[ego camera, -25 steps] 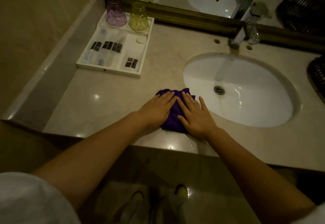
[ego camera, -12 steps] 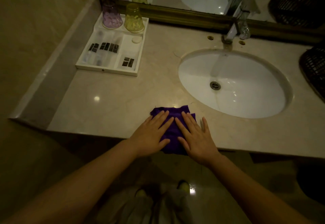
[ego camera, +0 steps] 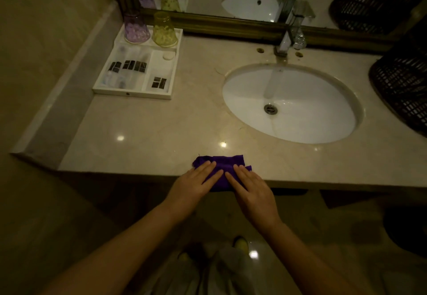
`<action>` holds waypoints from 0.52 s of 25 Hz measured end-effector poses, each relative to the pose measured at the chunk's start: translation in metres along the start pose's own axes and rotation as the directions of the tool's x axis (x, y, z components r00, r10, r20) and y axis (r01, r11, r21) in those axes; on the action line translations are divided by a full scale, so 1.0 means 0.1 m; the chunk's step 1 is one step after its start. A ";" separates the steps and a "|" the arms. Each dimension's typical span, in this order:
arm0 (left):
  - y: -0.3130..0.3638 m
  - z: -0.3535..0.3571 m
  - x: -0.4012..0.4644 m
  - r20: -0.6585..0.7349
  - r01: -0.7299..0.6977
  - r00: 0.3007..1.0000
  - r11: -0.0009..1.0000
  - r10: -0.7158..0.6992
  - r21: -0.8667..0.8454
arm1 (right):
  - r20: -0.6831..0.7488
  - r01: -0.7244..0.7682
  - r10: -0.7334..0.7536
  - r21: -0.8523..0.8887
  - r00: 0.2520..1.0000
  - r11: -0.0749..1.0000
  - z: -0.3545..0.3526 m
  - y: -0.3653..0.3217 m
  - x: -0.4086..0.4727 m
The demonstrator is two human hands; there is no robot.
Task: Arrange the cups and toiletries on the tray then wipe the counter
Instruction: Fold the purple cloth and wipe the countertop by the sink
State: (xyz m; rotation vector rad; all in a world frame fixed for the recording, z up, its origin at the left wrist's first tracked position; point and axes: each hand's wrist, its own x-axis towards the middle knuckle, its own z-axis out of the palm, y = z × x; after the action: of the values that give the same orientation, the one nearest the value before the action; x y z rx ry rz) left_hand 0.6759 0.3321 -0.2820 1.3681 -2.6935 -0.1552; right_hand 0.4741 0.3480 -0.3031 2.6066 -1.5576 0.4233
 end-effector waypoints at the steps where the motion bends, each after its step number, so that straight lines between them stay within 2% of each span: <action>1: 0.01 -0.02 -0.04 -0.027 -0.015 1.000 1.000 0.014 -0.024 | -0.025 0.006 -0.006 0.015 1.000 1.000 0.00 -0.03 -0.02; 5: 0.12 -0.09 -0.20 -0.021 -0.076 0.997 0.995 0.075 -0.058 | -0.057 0.021 -0.018 0.056 0.998 0.998 -0.06 -0.15 -0.24; 7: 0.19 -0.18 -0.21 0.046 -0.106 0.992 0.983 0.114 -0.152 | -0.066 -0.036 0.044 0.105 0.997 0.994 -0.16 -0.17 -0.39; 10: 0.34 -0.30 -0.13 0.153 -0.035 0.985 0.954 0.084 -0.299 | -0.091 -0.136 0.149 0.142 0.985 0.981 -0.38 -0.13 -0.55; 13: 0.56 -0.47 0.05 0.155 -0.044 0.983 0.944 0.100 -0.327 | -0.113 -0.172 0.185 0.115 0.976 0.978 -0.68 0.00 -0.65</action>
State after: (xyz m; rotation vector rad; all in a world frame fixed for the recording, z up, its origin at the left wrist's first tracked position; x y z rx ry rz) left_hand 0.6358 0.3594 -0.2276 1.2034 -2.6867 -0.7022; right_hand 0.4312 0.4174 -0.2558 2.4668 -1.7803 0.6838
